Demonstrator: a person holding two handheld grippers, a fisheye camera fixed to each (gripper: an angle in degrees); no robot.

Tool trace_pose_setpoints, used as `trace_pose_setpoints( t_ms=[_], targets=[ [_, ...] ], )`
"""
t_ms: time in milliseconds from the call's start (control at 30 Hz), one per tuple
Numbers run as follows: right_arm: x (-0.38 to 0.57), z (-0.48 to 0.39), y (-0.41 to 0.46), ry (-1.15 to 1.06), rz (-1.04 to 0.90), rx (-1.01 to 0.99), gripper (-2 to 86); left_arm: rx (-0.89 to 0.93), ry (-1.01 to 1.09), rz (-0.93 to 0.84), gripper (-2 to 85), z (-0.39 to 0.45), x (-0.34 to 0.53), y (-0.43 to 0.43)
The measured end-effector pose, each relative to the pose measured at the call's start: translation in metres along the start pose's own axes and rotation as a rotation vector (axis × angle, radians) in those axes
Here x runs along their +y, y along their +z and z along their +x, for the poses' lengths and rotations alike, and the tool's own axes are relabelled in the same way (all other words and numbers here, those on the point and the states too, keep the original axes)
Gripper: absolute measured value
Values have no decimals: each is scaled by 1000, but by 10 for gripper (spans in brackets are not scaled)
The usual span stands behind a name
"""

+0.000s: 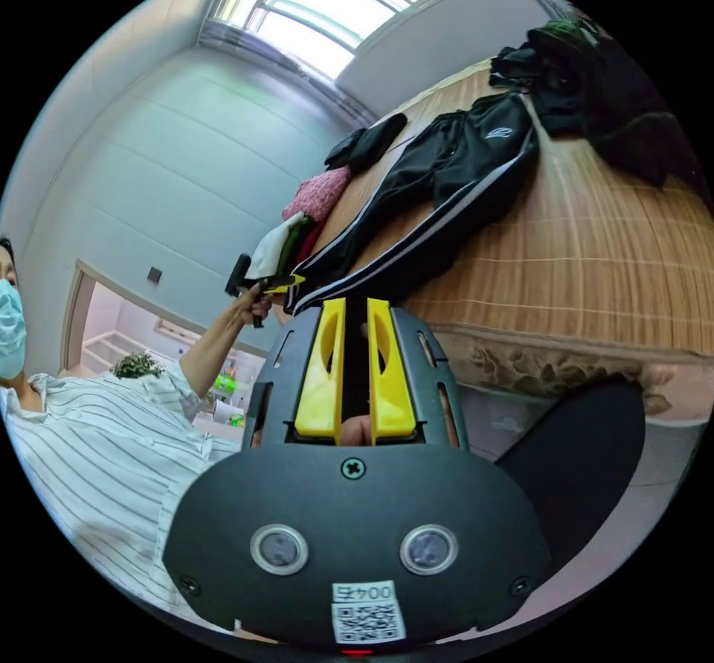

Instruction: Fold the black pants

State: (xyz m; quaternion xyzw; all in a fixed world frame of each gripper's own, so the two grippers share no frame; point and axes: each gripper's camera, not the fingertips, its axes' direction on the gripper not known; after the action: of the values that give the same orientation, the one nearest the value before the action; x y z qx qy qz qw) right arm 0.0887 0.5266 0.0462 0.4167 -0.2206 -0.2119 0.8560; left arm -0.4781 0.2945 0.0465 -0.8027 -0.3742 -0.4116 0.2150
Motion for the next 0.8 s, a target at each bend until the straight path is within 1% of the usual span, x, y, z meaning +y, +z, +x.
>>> trace_pose_setpoints(
  t_ms=[67, 100, 133, 167, 200, 233, 267, 333, 367, 400, 433, 467, 500, 567, 600, 633, 700, 733, 800],
  targets=[
    [12, 6, -6, 25, 37, -26, 52, -63, 48, -6, 135, 6, 19, 1],
    [19, 9, -7, 40, 58, -34, 47, -133, 75, -82, 138, 4, 28, 16],
    [23, 11, -4, 50, 66, -25, 29, -149, 71, -171, 141, -5, 37, 35],
    [25, 10, -2, 49, 70, -18, 21, -120, 67, -199, 142, -10, 43, 43],
    [28, 7, 2, 40, 80, 17, 12, -36, 48, -183, 143, -20, 56, 45],
    [29, -1, 5, 7, 98, 87, 7, 20, 34, -123, 142, -25, 70, 37],
    [30, -8, 6, -17, 113, 146, 6, 28, 37, -80, 141, -25, 79, 31],
    [34, -42, 18, -164, 170, 465, 13, -14, 68, 94, 139, -14, 116, 6],
    [34, -48, 23, -202, 173, 534, 26, -41, 71, 126, 139, -12, 125, 4],
    [31, -57, 35, -254, 171, 632, 54, -110, 67, 168, 141, -8, 139, 4],
    [24, -57, 47, -274, 143, 661, 71, -188, 71, 180, 144, -5, 151, 11],
    [19, -53, 53, -263, 122, 657, 79, -223, 76, 183, 146, -2, 156, 16],
    [6, -41, 65, -223, 60, 621, 79, -259, 85, 208, 150, 6, 167, 22],
    [-13, -26, 81, -189, 26, 640, 68, -245, 130, 295, 155, 24, 185, 28],
    [-27, -19, 94, -205, 28, 696, 63, -248, 177, 333, 160, 41, 194, 40],
    [-45, -9, 107, -202, 17, 729, 63, -274, 244, 331, 171, 60, 198, 59],
    [-77, 7, 126, -194, 5, 730, 65, -331, 335, 297, 191, 85, 201, 99],
    [-100, 15, 138, -200, 11, 736, 65, -379, 370, 263, 203, 98, 200, 127],
    [-140, 23, 160, -220, 10, 748, 64, -459, 406, 257, 218, 110, 201, 163]
  ],
)
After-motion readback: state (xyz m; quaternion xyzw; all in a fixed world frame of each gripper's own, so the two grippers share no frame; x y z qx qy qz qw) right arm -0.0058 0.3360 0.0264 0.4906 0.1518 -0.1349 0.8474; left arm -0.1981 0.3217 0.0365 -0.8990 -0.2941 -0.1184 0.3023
